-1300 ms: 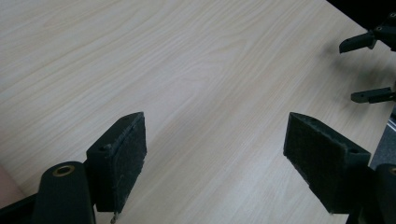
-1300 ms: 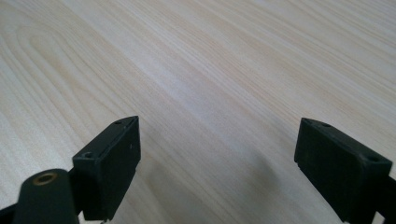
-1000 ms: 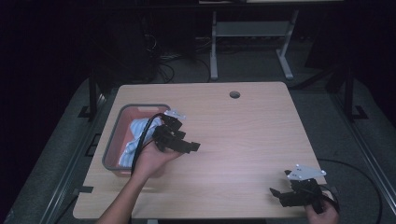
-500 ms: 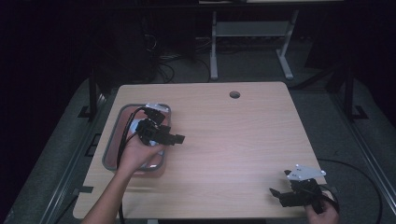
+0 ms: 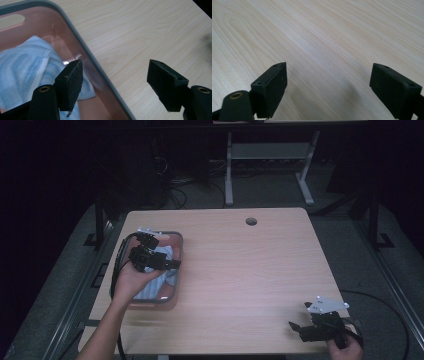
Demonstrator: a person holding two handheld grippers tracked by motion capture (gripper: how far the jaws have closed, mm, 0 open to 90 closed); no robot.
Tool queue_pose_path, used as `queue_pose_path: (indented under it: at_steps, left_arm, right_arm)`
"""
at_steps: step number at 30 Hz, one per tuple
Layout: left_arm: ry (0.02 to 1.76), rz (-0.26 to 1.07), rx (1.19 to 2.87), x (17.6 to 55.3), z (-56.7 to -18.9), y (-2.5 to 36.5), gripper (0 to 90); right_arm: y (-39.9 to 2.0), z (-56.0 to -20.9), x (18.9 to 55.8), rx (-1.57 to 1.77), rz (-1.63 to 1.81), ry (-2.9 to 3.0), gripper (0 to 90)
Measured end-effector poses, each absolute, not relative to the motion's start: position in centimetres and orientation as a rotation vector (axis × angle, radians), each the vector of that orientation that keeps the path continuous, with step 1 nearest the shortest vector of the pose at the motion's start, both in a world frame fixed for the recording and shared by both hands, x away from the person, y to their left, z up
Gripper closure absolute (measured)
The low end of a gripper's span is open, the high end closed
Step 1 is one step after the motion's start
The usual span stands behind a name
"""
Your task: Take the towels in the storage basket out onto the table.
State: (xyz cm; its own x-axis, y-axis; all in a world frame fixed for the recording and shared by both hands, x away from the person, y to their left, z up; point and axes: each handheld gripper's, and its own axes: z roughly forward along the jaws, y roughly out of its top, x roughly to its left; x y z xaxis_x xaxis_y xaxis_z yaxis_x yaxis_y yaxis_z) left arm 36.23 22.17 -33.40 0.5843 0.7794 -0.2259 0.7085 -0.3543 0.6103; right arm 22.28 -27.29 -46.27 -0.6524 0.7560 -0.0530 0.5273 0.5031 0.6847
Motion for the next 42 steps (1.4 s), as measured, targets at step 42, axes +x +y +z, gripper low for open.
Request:
queue_pose_path:
  at_steps: [42]
  left_arm:
    - [1.546, 0.199, 2.364, 40.2, -39.5, 24.5, 30.7]
  right_arm:
    - [-27.3, -46.1, 22.2, 1.054, 0.913, 2.422, 13.9]
